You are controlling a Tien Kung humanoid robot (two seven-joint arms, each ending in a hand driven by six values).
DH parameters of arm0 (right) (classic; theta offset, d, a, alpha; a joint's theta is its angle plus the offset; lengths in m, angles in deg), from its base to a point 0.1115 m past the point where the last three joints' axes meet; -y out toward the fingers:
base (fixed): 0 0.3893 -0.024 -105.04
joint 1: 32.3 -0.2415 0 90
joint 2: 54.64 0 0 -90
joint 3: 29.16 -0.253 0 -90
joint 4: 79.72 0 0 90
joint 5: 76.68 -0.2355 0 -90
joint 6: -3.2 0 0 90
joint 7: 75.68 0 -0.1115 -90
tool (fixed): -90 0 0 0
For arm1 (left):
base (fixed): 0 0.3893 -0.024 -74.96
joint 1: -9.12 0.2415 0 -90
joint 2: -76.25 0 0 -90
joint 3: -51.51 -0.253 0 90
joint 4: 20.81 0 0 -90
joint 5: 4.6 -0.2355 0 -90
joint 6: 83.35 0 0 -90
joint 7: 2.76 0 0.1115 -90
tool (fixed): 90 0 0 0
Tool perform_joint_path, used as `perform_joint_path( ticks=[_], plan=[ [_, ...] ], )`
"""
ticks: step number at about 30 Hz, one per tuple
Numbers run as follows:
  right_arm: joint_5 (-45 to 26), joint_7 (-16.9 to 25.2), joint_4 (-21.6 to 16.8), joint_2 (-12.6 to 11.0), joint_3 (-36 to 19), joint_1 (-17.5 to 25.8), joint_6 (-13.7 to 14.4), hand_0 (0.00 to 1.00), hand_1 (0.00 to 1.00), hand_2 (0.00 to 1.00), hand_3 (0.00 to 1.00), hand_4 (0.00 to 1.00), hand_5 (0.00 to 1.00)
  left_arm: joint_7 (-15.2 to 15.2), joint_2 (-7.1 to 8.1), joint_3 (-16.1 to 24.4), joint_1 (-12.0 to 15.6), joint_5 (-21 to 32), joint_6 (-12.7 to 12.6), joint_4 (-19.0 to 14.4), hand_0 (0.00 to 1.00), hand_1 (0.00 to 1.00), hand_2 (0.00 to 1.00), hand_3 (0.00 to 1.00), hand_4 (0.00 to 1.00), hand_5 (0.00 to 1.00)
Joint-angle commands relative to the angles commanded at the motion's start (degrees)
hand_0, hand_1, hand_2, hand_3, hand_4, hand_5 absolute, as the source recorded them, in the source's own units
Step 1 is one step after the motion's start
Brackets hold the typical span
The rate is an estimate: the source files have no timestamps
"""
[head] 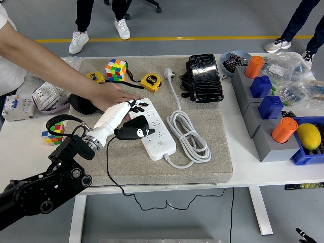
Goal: Put the plug near the board,insert it into the board,press the button,pull the plug out
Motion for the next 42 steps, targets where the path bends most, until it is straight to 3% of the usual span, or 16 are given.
perform_joint_path(
  ticks=[11, 12, 17, 18, 22, 24, 29, 30, 35, 36, 41, 42],
  plan=[
    [0.09, -0.02, 0.02, 0.03, -0.42, 0.06, 0.01, 0.569, 0.64, 0.619, 0.552, 0.971, 0.539, -3.9, -0.54, -0.42, -0.92, -4.9, -0.42, 2.52, 0.617, 0.624, 0.638, 0.702, 0.938, 0.404],
    [0.11, -0.02, 0.01, 0.03, -0.42, 0.05, 0.02, 0.569, 0.64, 0.619, 0.552, 0.971, 0.539, -3.97, -0.58, -0.48, -0.99, -5.13, -0.41, 2.68, 0.522, 0.583, 0.586, 0.648, 0.934, 0.381],
    [0.23, -0.02, -0.07, 0.1, -0.48, 0.05, 0.01, 0.569, 0.64, 0.619, 0.552, 0.971, 0.539, -5.14, -0.76, -1.03, -1.47, -7.09, -0.22, 3.5, 0.522, 0.583, 0.586, 0.648, 0.934, 0.381],
    [0.27, -0.02, -0.1, 0.1, -0.52, 0.05, 0.02, 0.569, 0.64, 0.619, 0.552, 0.971, 0.539, -5.52, -0.81, -1.15, -1.59, -7.55, -0.11, 3.7, 0.44, 0.53, 0.548, 0.59, 0.927, 0.32],
    [0.44, -0.01, -0.19, 0.06, -0.77, 0.01, 0.04, 0.569, 0.64, 0.619, 0.552, 0.971, 0.539, -6.58, -0.96, -1.62, -1.97, -9.02, 0.27, 4.35, 0.44, 0.53, 0.548, 0.59, 0.927, 0.32],
    [0.48, -0.01, -0.21, 0.03, -0.84, 0.01, 0.05, 0.569, 0.64, 0.619, 0.551, 0.971, 0.539, -6.66, -0.98, -1.93, -2.13, -9.21, 0.23, 4.54, 0.393, 0.493, 0.53, 0.564, 0.919, 0.295],
    [0.44, -0.01, -0.18, 0.02, -0.8, 0.04, 0.05, 0.569, 0.64, 0.619, 0.551, 0.971, 0.539, -6.54, -1.09, -2.46, -2.44, -9.37, -0.22, 4.91, 0.393, 0.493, 0.53, 0.564, 0.919, 0.295],
    [0.44, 0.0, -0.19, 0.03, -0.77, 0.04, 0.04, 0.569, 0.64, 0.619, 0.551, 0.971, 0.539, -6.47, -1.13, -2.59, -2.5, -9.25, -0.35, 5.02, 0.334, 0.467, 0.502, 0.543, 0.888, 0.227],
    [0.5, 0.04, -0.25, 0.05, -0.78, 0.01, 0.05, 0.569, 0.64, 0.619, 0.551, 0.971, 0.539, -6.14, -1.25, -3.02, -2.62, -8.92, -0.79, 5.54, 0.334, 0.467, 0.502, 0.543, 0.888, 0.227],
    [0.51, 0.04, -0.25, 0.05, -0.78, 0.03, 0.05, 0.569, 0.64, 0.619, 0.55, 0.97, 0.538, -6.06, -1.28, -3.07, -2.62, -8.75, -0.82, 5.62, 0.286, 0.429, 0.467, 0.535, 0.812, 0.099],
    [0.46, 0.04, -0.23, 0.01, -0.78, 0.04, 0.06, 0.569, 0.64, 0.619, 0.55, 0.97, 0.538, -5.43, -1.33, -3.41, -2.71, -7.72, -1.33, 6.01, 0.286, 0.429, 0.467, 0.535, 0.812, 0.099],
    [0.47, 0.04, -0.22, 0.0, -0.8, 0.03, 0.06, 0.569, 0.64, 0.619, 0.55, 0.97, 0.538, -5.37, -1.35, -3.5, -2.72, -7.46, -1.43, 6.07, 0.25, 0.338, 0.348, 0.52, 0.786, 0.075]
  ],
)
